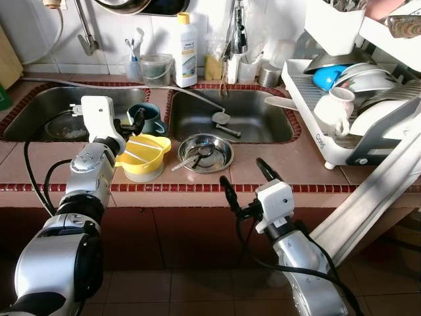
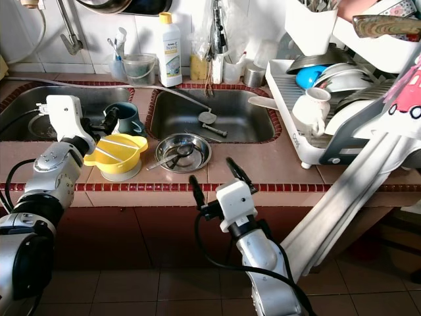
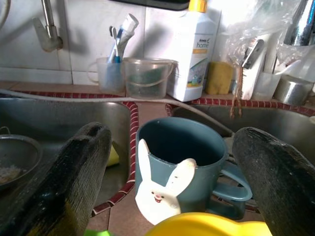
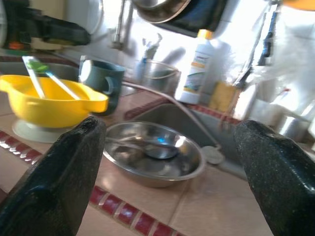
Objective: Kitchen organization
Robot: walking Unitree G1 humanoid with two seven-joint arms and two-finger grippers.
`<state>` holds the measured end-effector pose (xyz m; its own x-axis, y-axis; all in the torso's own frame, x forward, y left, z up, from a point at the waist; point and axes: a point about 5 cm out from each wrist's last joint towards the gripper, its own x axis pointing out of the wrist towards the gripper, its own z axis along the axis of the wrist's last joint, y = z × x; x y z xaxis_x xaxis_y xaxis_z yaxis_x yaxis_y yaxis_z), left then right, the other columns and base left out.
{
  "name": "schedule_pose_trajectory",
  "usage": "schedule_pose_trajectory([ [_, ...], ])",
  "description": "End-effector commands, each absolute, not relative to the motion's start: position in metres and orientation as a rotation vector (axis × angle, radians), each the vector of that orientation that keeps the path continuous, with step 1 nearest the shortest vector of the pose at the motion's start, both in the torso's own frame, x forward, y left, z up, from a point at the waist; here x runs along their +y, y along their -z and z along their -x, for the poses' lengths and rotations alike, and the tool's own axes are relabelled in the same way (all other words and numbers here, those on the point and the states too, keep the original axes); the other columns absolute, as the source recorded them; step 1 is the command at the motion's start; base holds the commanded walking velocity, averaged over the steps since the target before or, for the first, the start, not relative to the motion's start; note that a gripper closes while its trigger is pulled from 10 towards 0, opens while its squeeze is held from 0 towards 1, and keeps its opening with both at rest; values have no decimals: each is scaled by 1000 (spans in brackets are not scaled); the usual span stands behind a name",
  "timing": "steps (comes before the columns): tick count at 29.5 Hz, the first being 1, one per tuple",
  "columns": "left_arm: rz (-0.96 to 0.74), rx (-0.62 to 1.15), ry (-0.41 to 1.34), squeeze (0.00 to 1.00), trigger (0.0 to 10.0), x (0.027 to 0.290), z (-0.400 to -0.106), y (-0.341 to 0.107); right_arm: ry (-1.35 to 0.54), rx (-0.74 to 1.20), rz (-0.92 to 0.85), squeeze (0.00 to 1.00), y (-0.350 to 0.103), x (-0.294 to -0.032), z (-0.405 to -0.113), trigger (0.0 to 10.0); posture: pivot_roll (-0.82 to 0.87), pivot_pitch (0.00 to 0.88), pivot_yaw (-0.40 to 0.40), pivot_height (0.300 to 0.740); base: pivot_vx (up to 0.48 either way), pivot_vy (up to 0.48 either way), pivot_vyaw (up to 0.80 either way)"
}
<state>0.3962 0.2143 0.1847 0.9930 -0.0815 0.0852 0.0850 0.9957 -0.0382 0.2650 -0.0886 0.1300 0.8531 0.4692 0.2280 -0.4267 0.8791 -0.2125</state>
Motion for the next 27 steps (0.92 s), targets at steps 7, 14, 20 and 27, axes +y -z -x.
schedule_pose_trajectory([
  [7, 61, -11, -48, 0, 10000, 237, -394, -181, -496, -268, 151, 0, -135, -89, -265, 10000, -121, 22, 36, 740, 0, 0, 0],
  [14, 64, 54, -106, 0, 10000, 249, -388, -166, -488, -268, 158, 0, -137, -89, -265, 10000, -127, 27, 41, 740, 0, 0, 0],
  [20, 83, 95, -165, 0, 10000, 256, -384, -157, -484, -263, 160, 0, -137, -89, -264, 10000, -129, 28, 43, 740, 0, 0, 0],
  [27, 198, 150, -205, 0, 10000, 256, -382, -147, -475, -259, 160, 0, -136, -89, -264, 10000, -129, 29, 46, 740, 0, 0, 0],
])
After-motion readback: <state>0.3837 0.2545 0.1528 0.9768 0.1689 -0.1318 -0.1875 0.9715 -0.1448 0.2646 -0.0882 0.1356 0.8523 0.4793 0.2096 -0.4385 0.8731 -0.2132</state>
